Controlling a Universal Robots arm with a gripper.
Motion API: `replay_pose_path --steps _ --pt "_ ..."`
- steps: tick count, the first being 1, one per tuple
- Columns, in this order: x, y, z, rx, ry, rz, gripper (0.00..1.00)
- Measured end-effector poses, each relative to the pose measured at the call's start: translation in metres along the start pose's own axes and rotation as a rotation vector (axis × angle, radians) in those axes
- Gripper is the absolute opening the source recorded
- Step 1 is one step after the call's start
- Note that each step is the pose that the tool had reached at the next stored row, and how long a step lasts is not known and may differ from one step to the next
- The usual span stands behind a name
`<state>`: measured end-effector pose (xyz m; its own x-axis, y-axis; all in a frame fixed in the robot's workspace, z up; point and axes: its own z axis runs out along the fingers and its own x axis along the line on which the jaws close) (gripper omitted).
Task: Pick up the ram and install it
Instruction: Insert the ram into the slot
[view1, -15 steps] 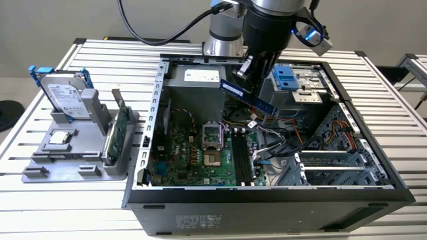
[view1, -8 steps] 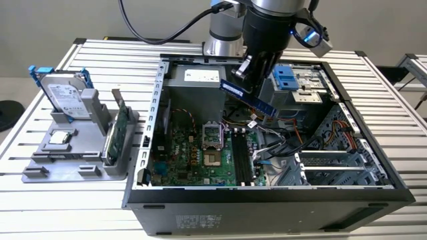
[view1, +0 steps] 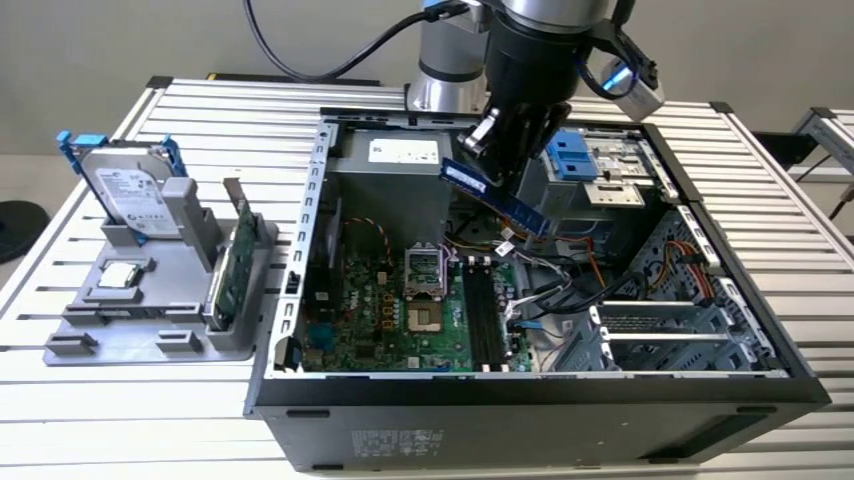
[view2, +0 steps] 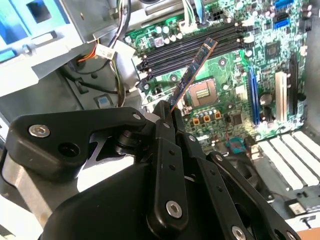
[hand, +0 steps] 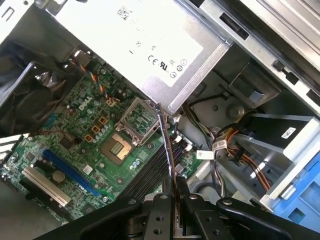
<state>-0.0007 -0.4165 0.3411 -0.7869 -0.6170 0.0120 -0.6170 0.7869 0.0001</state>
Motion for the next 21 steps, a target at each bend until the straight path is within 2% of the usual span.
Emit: replay_pose_path --steps 11,21 --pt "0.0000 0.0000 0.0006 -0.0015 0.0000 0.126 0.00" --pt "-0.0001 0.0000 0.0015 -0.0026 -0.0001 0.207 0.00"
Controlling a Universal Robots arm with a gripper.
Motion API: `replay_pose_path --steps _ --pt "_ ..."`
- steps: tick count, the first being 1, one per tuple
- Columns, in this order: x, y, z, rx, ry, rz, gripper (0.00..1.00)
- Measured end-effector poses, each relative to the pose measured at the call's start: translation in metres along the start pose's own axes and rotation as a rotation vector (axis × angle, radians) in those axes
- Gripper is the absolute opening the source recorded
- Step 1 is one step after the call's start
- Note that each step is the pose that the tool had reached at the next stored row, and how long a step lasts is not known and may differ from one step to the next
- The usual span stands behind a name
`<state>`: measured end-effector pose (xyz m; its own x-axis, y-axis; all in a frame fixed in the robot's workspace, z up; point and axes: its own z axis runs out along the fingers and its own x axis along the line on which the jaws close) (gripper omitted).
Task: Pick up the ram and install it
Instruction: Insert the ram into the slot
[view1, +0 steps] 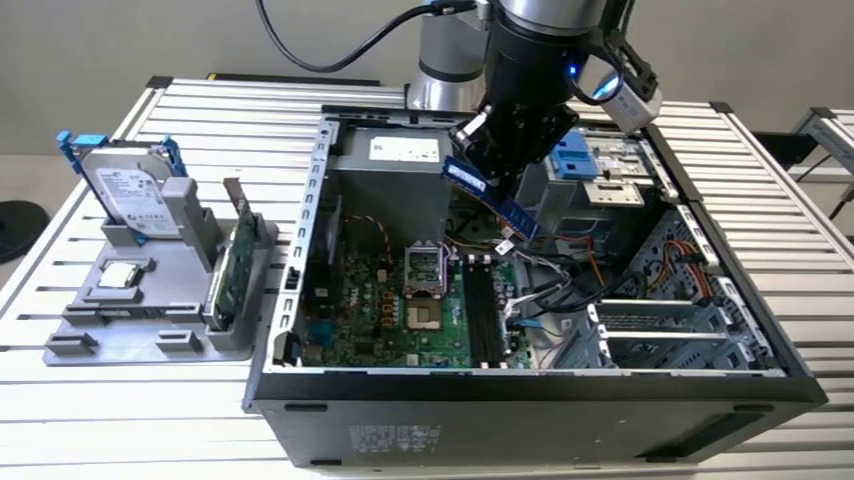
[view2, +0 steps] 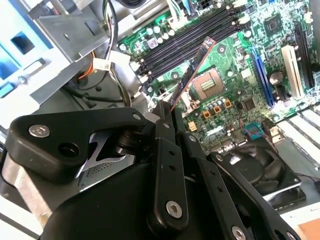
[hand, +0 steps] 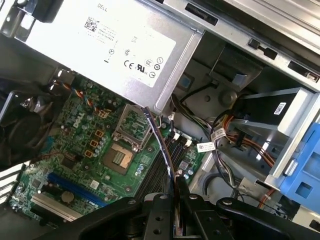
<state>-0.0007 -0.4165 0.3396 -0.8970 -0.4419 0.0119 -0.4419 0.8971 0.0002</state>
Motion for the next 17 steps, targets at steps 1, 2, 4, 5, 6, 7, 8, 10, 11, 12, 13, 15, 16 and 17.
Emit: replay_pose_path --steps 1,2,4,5,6,7,8,10,11,12,13,15,16,17 --pt "0.0000 0.0000 0.0001 -0.0001 0.0000 0.007 0.00" --pt "0.0000 0.0000 0.0002 -0.0001 0.0000 0.013 0.00" --pt "0.0000 0.0000 0.0004 -0.0002 0.0000 0.026 0.00" --pt "0.0000 0.0000 0.0005 -0.0003 0.0000 0.031 0.00" --pt "-0.0001 0.0000 0.0006 -0.0004 0.0000 0.035 0.00" --pt "-0.0001 -0.0001 0.0006 -0.0004 0.0000 0.037 0.00" --pt "-0.0002 -0.0001 0.0006 -0.0004 0.0000 0.037 0.00" --pt "-0.0004 -0.0002 0.0007 -0.0004 0.0000 0.038 0.00" --pt "-0.0007 -0.0003 0.0007 -0.0005 0.0000 0.038 0.00" --pt "-0.0012 -0.0007 0.0007 -0.0005 -0.0001 0.038 0.00" --pt "-0.0020 -0.0011 0.0008 -0.0007 -0.0002 0.038 0.00" --pt "-0.0040 -0.0027 0.0007 -0.0006 -0.0002 0.038 0.00" --pt "-0.0053 -0.0039 0.0007 -0.0006 0.0000 0.038 0.00" --pt "-0.0063 -0.0050 0.0006 -0.0005 0.0001 0.038 0.00"
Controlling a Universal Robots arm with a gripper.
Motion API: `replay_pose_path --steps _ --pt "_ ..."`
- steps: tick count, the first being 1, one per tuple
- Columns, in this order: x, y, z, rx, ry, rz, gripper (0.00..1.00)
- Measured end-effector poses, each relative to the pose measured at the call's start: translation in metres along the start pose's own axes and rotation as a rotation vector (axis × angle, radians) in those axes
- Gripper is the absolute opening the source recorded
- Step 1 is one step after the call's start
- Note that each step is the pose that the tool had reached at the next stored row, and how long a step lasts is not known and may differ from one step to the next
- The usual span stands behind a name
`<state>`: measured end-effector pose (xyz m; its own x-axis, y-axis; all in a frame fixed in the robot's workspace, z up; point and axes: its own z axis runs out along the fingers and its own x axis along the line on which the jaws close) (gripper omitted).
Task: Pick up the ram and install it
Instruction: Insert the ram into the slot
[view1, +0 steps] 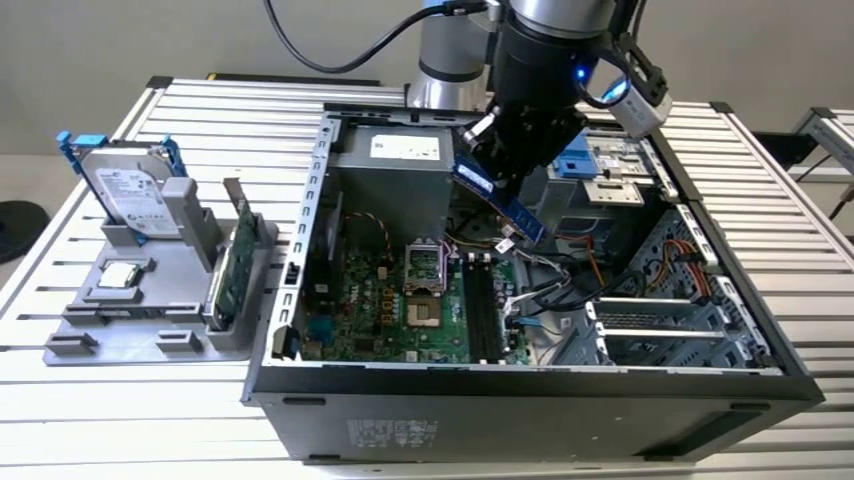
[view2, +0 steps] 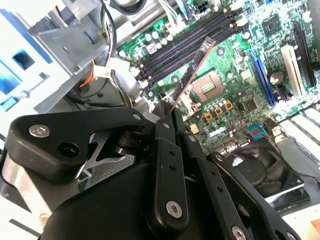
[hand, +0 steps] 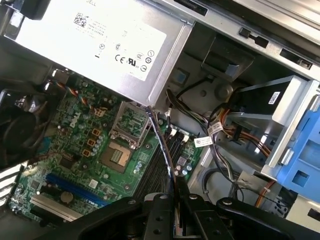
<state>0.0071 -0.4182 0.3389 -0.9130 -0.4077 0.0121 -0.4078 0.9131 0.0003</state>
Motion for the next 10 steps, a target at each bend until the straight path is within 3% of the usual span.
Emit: replay_pose_path --steps 5,10 --pt "-0.0041 -0.0065 0.0000 -0.0002 0.0002 0.000 0.00" --pt "-0.0040 -0.0124 0.0001 -0.0002 0.0002 0.003 0.00"
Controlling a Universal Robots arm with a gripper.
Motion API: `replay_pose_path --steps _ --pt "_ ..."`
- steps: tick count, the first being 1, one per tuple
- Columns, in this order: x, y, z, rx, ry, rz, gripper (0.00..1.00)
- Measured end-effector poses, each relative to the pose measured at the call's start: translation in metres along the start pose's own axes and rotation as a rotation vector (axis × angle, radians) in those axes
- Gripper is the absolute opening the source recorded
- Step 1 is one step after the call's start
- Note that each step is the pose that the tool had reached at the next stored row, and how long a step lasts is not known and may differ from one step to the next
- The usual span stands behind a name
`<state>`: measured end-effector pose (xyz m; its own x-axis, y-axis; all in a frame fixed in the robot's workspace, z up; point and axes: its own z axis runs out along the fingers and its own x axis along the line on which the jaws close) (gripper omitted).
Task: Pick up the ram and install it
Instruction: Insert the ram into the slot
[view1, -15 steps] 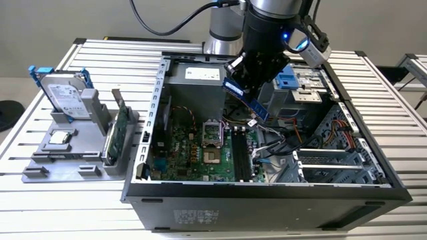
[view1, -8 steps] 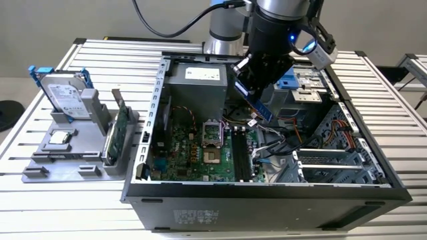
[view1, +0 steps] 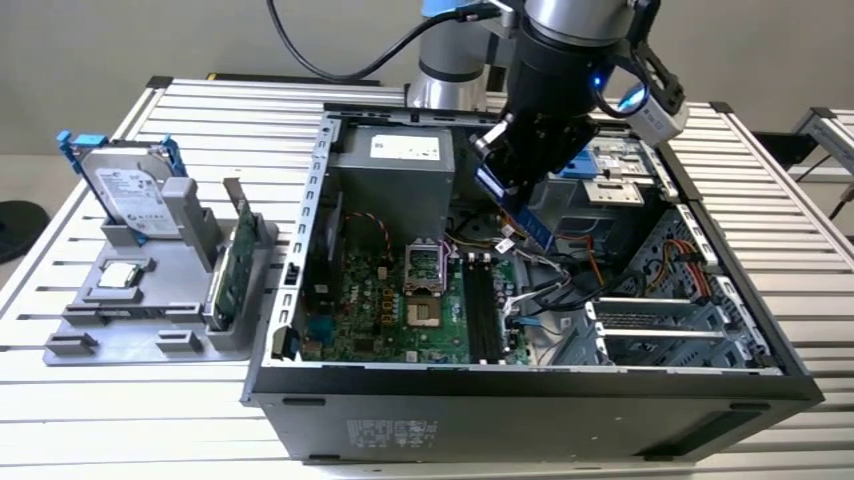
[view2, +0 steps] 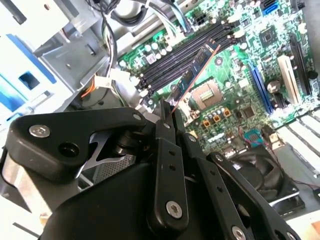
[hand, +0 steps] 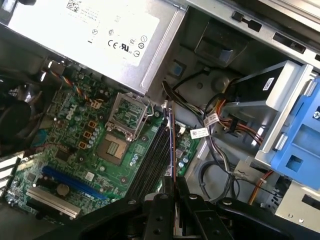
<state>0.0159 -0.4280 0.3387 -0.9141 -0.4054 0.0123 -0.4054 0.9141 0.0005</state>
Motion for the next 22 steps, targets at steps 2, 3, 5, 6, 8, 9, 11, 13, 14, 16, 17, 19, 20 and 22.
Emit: replay_pose_path --steps 2,3,5,6,8,9,11,13,14,16,17,19,20,22 --pt "0.0004 -0.0009 0.0001 -0.0001 0.0000 0.013 0.00" --pt "0.0005 -0.0012 0.0002 -0.0002 0.0000 0.021 0.00" --pt "0.0007 -0.0017 0.0005 -0.0005 -0.0001 0.038 0.00" --pt "0.0008 -0.0019 0.0006 -0.0005 0.0000 0.046 0.00" --pt "0.0011 -0.0024 0.0008 -0.0007 0.0000 0.062 0.00" --pt "0.0012 -0.0027 0.0010 -0.0008 -0.0001 0.070 0.00" --pt "0.0014 -0.0032 0.0013 -0.0010 0.0000 0.085 0.00" --pt "0.0016 -0.0036 0.0016 -0.0012 0.0000 0.100 0.00" --pt "0.0016 -0.0039 0.0018 -0.0013 -0.0001 0.107 0.00" --pt "0.0017 -0.0042 0.0021 -0.0014 0.0000 0.120 0.00" --pt "0.0017 -0.0044 0.0024 -0.0016 -0.0001 0.127 0.00" --pt "0.0018 -0.0047 0.0027 -0.0017 -0.0001 0.140 0.00" --pt "0.0018 -0.0048 0.0029 -0.0018 0.0000 0.146 0.00" --pt "0.0018 -0.0051 0.0031 -0.0017 0.0001 0.159 0.00"
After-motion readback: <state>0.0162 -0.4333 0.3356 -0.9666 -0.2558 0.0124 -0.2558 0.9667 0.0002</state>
